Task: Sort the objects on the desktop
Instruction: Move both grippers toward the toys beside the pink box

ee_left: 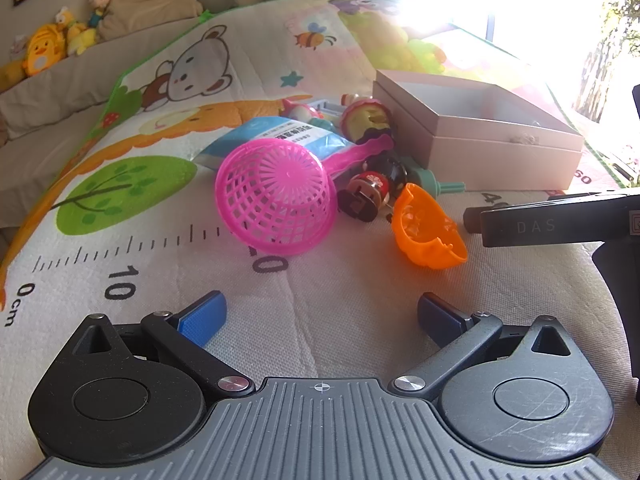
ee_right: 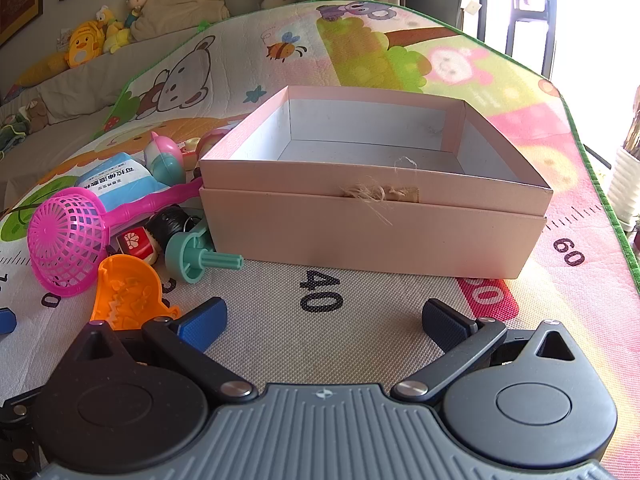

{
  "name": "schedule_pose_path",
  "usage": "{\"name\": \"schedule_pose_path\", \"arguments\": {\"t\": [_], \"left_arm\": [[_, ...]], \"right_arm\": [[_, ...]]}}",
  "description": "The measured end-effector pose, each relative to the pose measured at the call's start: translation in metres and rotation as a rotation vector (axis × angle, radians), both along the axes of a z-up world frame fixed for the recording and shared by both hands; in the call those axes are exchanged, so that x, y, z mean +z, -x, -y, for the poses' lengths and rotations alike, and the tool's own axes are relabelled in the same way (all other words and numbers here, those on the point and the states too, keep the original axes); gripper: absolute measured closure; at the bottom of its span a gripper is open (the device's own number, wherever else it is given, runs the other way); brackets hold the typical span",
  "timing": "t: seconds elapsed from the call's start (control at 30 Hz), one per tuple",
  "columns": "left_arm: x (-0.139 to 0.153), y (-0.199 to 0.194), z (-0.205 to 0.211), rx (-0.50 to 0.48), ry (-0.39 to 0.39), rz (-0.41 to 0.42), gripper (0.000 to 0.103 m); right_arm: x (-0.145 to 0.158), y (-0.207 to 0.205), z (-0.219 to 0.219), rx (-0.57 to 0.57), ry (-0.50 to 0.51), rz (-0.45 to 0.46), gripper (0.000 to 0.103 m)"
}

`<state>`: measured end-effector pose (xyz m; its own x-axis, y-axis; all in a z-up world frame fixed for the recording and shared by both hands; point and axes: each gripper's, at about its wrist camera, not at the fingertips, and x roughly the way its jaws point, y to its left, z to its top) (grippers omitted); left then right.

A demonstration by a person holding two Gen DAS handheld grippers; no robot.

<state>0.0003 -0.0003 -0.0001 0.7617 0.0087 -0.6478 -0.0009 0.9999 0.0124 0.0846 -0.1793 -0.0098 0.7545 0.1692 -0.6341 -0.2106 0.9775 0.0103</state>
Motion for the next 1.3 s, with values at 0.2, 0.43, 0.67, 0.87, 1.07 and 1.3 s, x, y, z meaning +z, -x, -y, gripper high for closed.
{"name": "schedule_pose_path", "arguments": {"t": [0.2, 0.43, 0.67, 0.87, 1.07, 1.3], "left_arm": [[0.000, 0.000, 0.000, 0.000, -0.003, 0.000, 0.000], [0.000, 0.000, 0.001, 0.000, -0.004, 0.000, 0.000], [0.000, 0.000, 0.001, 0.000, -0.005, 0.000, 0.000], [0.002, 0.002, -0.001, 0.000, -0.004, 0.000, 0.000], [0.002, 0.003, -0.001, 0.000, -0.003, 0.000, 0.000], [0.003, 0.003, 0.000, 0.001, -0.005, 0.000, 0.000]], "right_arm": [[0.000, 0.000, 0.000, 0.000, 0.000, 0.000, 0.000], [0.000, 0.000, 0.000, 0.000, -0.001, 0.000, 0.000], [0.002, 0.004, 0.004, 0.011, -0.024, -0.007, 0.000], [0.004, 0.021, 0.008, 0.019, -0.011, -0.021, 0.000], [0.005, 0.031, 0.012, 0.019, -0.006, -0.036, 0.000], [0.004, 0.031, 0.012, 0.014, -0.003, -0.038, 0.000]]}}
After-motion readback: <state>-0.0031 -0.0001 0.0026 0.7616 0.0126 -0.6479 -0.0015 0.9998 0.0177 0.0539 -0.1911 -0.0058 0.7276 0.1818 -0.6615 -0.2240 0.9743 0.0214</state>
